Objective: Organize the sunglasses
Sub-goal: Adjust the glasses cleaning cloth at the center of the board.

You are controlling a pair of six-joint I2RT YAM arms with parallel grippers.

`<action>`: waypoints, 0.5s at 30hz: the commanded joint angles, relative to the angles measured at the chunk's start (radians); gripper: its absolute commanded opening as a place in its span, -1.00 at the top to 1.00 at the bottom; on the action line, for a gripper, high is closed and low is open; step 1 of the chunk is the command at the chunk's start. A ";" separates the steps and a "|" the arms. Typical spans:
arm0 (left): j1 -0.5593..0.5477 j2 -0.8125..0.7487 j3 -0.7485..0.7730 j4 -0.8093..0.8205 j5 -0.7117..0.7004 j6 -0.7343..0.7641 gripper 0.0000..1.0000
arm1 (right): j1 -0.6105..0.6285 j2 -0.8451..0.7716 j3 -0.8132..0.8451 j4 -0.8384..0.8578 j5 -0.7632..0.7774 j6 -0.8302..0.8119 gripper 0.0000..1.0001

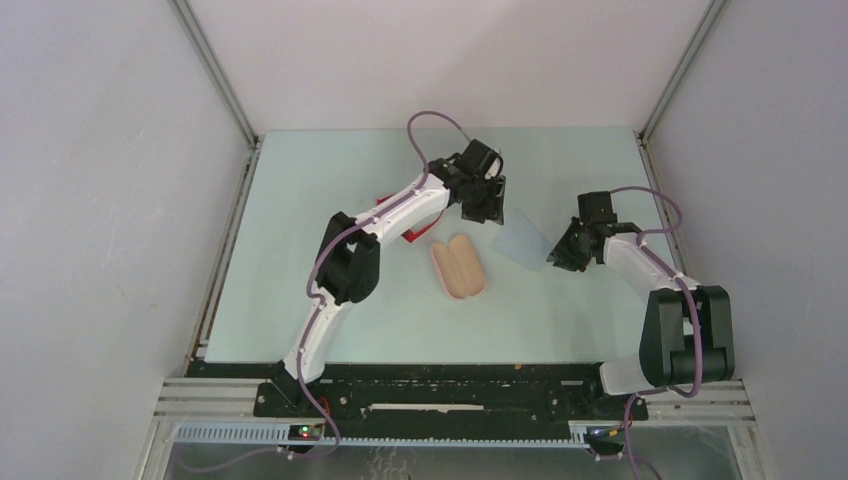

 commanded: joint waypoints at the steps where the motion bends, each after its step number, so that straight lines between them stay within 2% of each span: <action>1: -0.025 0.007 -0.025 0.012 -0.028 0.015 -0.06 | -0.008 0.028 -0.003 0.045 -0.018 0.014 0.43; 8: -0.037 0.082 0.006 -0.010 -0.032 -0.001 0.00 | -0.010 0.038 -0.007 0.057 -0.042 0.010 0.42; 12: -0.037 0.115 0.018 -0.006 -0.094 -0.009 0.07 | -0.010 0.043 -0.006 0.060 -0.056 0.006 0.42; 15: -0.035 0.142 0.044 -0.006 -0.075 -0.014 0.11 | -0.011 0.046 -0.006 0.058 -0.058 0.002 0.39</action>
